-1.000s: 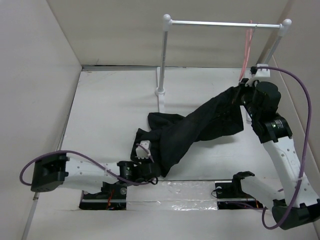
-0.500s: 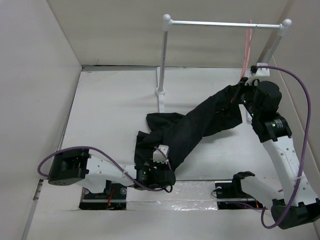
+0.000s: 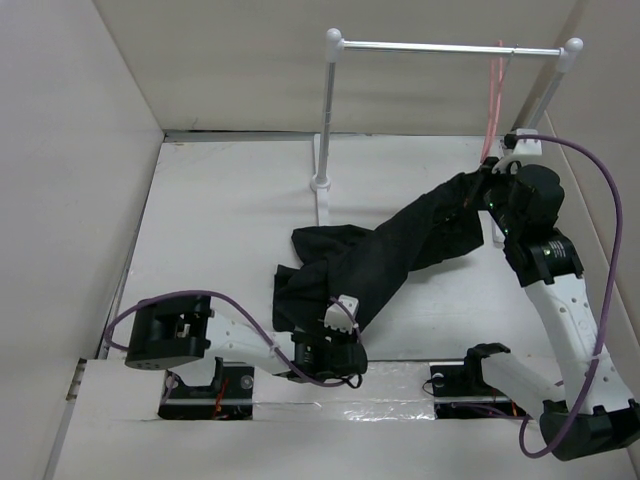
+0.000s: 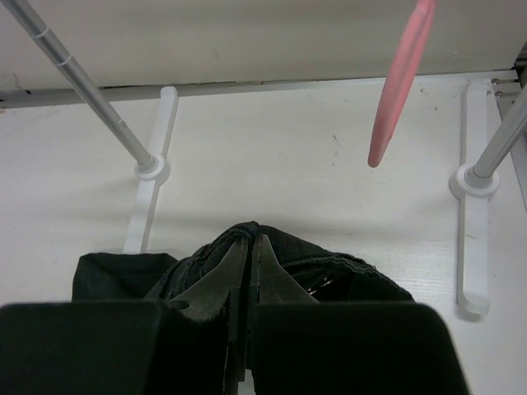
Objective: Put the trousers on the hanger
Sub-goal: Flatten out the trousers at the center of the board.
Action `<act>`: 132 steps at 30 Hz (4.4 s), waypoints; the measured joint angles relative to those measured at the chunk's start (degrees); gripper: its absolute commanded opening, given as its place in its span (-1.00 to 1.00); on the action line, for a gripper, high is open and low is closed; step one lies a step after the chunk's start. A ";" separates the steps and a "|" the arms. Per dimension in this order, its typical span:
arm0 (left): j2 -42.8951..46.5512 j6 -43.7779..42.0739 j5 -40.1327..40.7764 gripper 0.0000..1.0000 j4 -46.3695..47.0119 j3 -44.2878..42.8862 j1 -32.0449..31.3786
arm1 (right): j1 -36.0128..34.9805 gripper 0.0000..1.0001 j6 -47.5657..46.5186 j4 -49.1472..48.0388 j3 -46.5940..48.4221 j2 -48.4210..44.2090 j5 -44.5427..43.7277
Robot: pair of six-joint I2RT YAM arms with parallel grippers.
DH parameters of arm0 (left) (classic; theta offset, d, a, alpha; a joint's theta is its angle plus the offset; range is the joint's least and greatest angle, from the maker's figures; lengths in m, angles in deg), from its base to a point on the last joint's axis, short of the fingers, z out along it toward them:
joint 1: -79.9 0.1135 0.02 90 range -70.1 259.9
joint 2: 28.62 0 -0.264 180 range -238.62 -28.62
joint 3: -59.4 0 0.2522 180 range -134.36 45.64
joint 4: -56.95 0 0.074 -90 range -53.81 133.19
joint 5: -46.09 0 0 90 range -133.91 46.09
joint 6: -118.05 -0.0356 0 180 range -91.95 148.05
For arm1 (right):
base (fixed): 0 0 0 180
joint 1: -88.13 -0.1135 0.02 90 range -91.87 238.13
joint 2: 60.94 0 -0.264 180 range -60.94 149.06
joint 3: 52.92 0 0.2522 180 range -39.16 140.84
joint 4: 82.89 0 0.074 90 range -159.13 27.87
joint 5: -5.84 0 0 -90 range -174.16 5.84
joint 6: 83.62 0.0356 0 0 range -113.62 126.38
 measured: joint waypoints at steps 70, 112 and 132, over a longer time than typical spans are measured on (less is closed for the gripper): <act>13.49 -18.58 29.92 -0.46 -10.54 -21.11 34.53 | -3.04 -1.00 3.10 -16.46 -25.42 -11.80 8.59; 56.89 -20.22 18.69 -0.34 -12.00 -13.00 40.22 | -62.01 0.44 -32.72 -23.39 17.53 62.77 2.71; 54.29 -20.20 20.33 -0.35 -9.46 -9.79 40.22 | -56.43 -1.00 -33.07 -19.87 27.06 66.51 5.46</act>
